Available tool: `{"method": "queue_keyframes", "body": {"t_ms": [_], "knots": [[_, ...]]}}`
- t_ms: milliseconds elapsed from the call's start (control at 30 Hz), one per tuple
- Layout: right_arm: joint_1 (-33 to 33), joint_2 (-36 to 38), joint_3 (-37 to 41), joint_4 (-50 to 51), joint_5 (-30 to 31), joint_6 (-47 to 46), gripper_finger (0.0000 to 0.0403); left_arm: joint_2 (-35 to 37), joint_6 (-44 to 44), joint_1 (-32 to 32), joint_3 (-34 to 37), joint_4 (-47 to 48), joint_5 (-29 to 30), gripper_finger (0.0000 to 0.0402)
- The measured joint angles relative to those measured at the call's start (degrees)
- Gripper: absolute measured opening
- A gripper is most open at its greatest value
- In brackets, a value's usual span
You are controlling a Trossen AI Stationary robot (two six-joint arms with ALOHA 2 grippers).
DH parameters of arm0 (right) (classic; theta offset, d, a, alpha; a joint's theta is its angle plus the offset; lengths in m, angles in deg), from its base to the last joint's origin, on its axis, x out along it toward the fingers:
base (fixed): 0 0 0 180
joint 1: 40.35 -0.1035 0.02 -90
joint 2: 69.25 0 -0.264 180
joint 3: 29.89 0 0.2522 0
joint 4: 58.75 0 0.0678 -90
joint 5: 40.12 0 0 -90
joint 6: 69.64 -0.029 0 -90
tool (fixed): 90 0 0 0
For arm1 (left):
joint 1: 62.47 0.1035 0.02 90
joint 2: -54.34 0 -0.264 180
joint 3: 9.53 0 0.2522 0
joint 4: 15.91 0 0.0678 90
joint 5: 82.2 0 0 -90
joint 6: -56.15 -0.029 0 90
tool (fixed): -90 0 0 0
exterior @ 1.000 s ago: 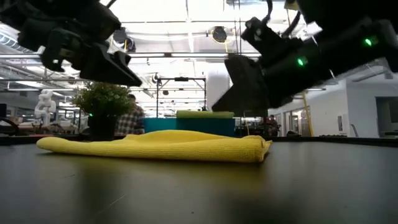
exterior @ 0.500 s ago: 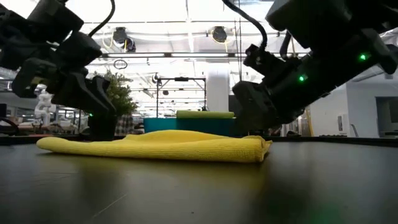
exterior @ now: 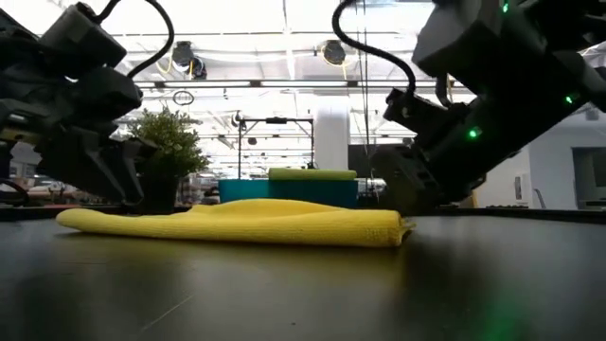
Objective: Fold microfiber towels
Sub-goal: Fold the yellow microfiber towel
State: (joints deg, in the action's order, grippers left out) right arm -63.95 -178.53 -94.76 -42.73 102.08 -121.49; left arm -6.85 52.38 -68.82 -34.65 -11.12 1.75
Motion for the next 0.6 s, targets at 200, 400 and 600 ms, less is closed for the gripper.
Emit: {"method": "queue_keyframes", "body": {"t_ms": [200, 400, 600], "knots": [[0.0, 0.0, 0.0, 7.4, 0.2, -7.6, 0.0125, 0.0, 1.3, 0.0, 0.0, 0.8, 0.0, 0.0120], [-0.1, 0.2, 0.0, 7.5, 0.2, -9.2, 0.0125, 0.0, 0.8, 0.0, 0.0, 0.5, 0.0, 0.0120], [-0.1, 0.2, 0.0, 7.4, 0.1, -9.2, 0.0125, -1.1, 1.6, -0.4, -0.1, -6.8, 0.0, 0.0120]]}}
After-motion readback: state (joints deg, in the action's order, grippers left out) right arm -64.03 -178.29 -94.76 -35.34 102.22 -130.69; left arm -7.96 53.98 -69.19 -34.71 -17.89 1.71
